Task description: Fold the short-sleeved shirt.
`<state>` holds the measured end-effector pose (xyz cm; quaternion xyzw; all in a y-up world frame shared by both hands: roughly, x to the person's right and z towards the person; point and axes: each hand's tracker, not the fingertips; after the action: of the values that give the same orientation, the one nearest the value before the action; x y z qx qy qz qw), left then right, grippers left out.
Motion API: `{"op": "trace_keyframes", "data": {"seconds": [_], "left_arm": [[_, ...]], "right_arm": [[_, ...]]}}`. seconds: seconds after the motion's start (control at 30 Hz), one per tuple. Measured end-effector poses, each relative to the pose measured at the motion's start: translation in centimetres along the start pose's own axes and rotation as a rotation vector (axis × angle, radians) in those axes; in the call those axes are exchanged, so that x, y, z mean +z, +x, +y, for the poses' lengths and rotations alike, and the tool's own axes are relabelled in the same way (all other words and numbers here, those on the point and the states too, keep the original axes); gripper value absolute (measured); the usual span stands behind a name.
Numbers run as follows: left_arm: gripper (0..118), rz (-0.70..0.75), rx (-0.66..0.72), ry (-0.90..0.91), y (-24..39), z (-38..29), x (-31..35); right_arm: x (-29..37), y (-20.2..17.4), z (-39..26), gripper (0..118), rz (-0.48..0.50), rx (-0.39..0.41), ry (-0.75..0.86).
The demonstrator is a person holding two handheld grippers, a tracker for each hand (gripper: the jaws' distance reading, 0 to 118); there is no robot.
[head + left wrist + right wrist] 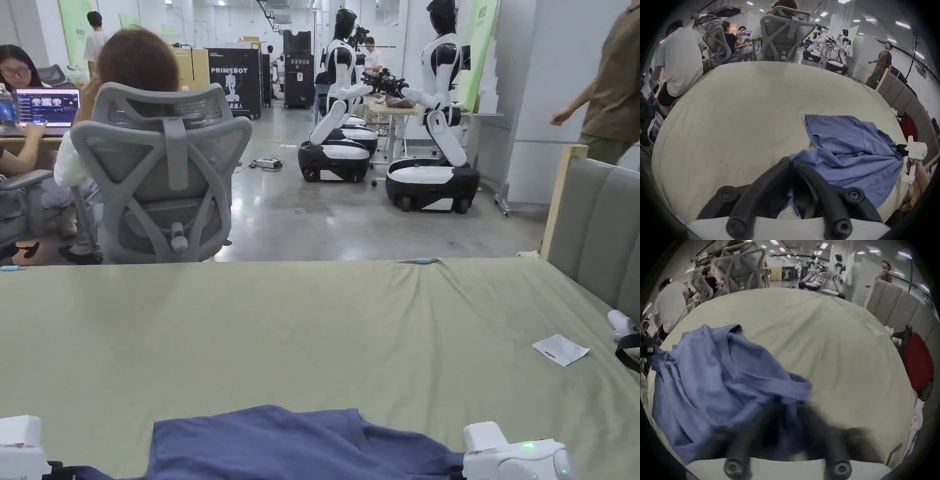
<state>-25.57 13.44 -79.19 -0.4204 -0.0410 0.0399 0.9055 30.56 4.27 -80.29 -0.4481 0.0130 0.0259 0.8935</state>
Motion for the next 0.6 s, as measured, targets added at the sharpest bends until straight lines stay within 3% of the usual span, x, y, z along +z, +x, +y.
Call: {"op": "trace_keyframes", "data": {"seconds": [0.07,0.17,0.27,0.43,0.6], "left_arm": [[1,0.018,-0.02,0.001,0.1,0.2,-0.1],[1,0.061,-0.084,0.051,0.4,0.9,0.8],[1,0.087,-0.121,0.119,0.8,2.0,3.1],[1,0.193,-0.232,0.264,1.4,5.2,8.1],[1,0.3,-0.22,0.47,0.3,10.2,13.5]], "right_arm": [[1.6,0.4,0.6,2,0.065,-0.058,0.031],[6.4,-0.5,2.1,2,-0.001,0.017,0.137],[11.9,-0.8,4.3,2,-0.007,-0.009,0.264],[21.1,-2.5,7.7,2,-0.12,0.081,0.451],[28.6,-1.8,11.9,2,-0.253,0.041,0.612]]}}
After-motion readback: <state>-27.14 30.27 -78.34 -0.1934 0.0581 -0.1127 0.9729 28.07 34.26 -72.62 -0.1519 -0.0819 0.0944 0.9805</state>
